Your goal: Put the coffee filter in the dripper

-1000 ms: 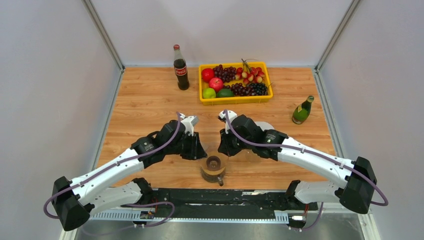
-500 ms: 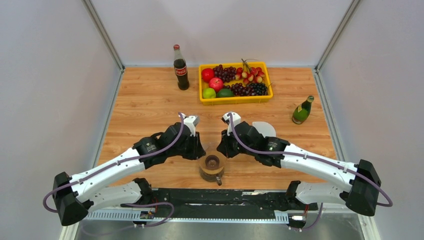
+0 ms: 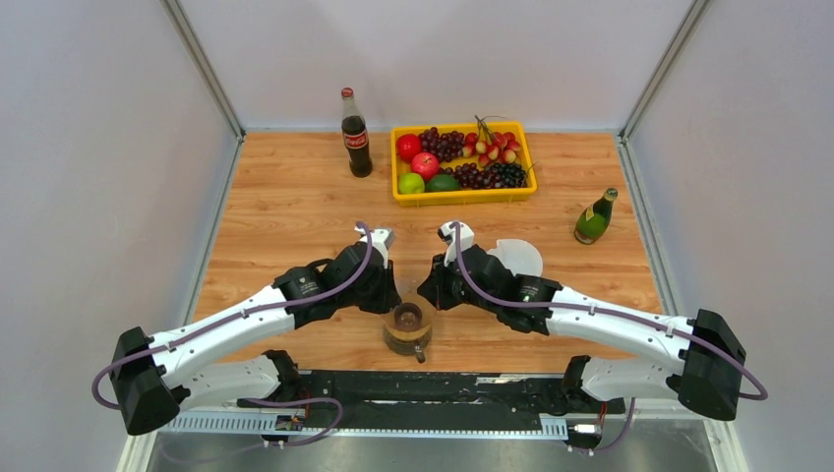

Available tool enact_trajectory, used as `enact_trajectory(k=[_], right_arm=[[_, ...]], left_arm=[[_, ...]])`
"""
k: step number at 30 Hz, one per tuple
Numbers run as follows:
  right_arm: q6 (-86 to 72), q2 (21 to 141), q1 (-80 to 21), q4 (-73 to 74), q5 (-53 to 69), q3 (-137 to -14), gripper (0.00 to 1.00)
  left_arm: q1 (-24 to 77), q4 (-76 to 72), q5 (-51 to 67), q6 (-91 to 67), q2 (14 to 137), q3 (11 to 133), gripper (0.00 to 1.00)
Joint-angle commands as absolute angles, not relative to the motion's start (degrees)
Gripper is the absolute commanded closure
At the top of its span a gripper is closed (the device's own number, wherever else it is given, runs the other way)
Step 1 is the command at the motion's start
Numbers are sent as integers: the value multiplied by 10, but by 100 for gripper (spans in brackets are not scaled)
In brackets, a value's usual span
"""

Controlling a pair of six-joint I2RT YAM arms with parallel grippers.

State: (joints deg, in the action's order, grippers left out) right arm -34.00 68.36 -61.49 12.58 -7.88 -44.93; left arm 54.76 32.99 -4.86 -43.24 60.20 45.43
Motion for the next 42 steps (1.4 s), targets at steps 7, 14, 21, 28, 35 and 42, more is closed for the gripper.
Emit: enact_trajectory(k=[7,14,21,28,35,42], right_arm=[[-287,752,-616,332,-122,-400,100],[-285,744,-617,341,-110,-437,91],[-277,752,-617,342,-90,-484,92],[-264,765,-616,362,-146,-513,96],[-275,757,-610,389,-201,-539,96],[-275,753,-600,393,-192,-533,95]], left_arm=[[550,449,-72,-408,630,406,100],[550,439,-67,-407,619,408,100],[550,414,-62,-409,610,406,100],[551,360,-70,-419,608,373,100],[552,291,-81,-416,615,369,100],[552,291,-81,-405,634,387,100]])
